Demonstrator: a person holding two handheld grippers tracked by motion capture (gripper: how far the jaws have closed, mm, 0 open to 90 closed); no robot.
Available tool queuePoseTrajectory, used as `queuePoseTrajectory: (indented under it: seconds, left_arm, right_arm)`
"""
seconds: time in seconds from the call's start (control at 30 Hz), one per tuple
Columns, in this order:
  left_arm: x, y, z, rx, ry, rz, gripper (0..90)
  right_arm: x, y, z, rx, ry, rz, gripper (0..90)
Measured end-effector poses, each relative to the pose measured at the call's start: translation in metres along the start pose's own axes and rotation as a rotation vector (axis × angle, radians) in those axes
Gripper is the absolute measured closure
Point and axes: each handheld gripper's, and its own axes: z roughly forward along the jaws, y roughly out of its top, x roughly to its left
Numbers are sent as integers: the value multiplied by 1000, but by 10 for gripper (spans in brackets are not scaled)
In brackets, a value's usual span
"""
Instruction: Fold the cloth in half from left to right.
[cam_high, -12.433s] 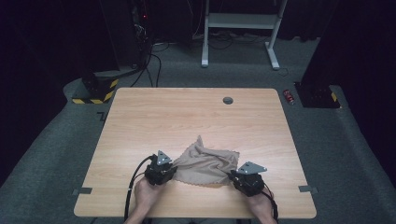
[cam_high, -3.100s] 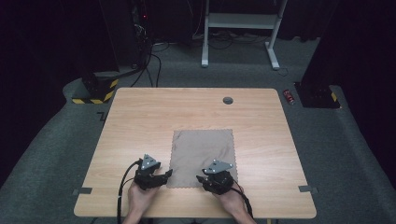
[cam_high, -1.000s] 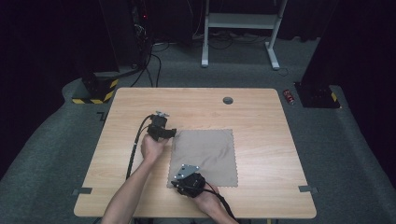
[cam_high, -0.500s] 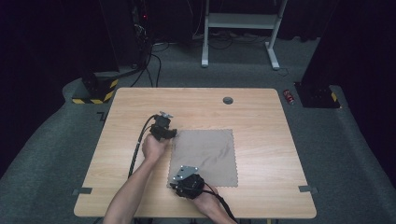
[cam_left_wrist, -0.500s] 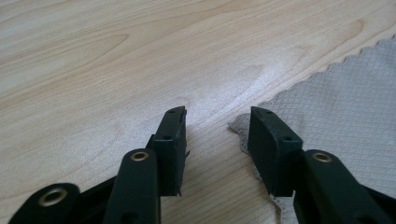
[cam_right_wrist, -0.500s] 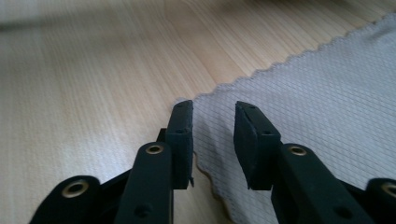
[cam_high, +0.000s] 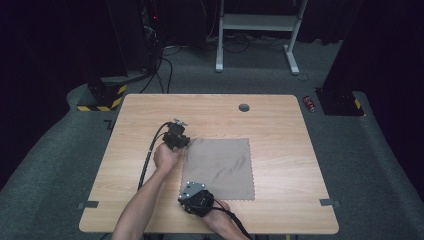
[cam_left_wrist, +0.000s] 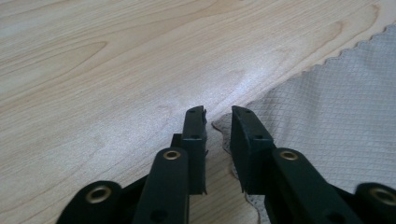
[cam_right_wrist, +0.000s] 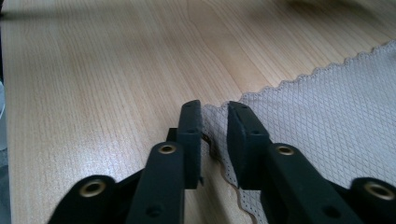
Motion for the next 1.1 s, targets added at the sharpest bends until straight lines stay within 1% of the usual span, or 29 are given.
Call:
queuePoseTrajectory:
  seconds: [0.03,0.07,0.17,0.27,0.33,0.37,0.4,0.47,0.6,0.83,0.97,1.1]
  left_arm:
    - [0,0,0,0,0,0,784]
    - [0,0,0,0,-8,-1,802]
    - [0,0,1,-1,-17,-3,850]
    - [0,1,1,-3,-27,-11,889]
    - [1,1,1,-1,-34,-16,895]
    - [2,0,1,-3,-38,-25,896]
    - [3,1,1,-2,-37,-26,897]
    - [6,0,0,-1,-54,-54,899]
    - [11,1,-4,-16,-75,-76,900]
    - [11,3,-11,-41,-86,-77,900]
    - [12,4,-15,-57,-92,-78,900]
    - [13,8,-21,-66,-99,-70,900]
  right_arm:
    - [0,0,0,0,0,0,762]
    - [1,0,0,-2,-9,-12,803]
    - [1,0,0,1,-28,-22,858]
    - [2,0,0,4,-45,-24,884]
    - [3,1,0,8,-53,-30,891]
    - [3,1,0,10,-52,-32,892]
    - [3,1,0,12,-51,-32,893]
    - [3,1,-1,15,-45,-34,896]
    - [3,3,-4,3,-44,-34,898]
    - [2,2,-7,-13,-37,-8,900]
    - [0,2,-11,-29,-33,-3,900]
    - [0,4,-14,-39,-26,6,900]
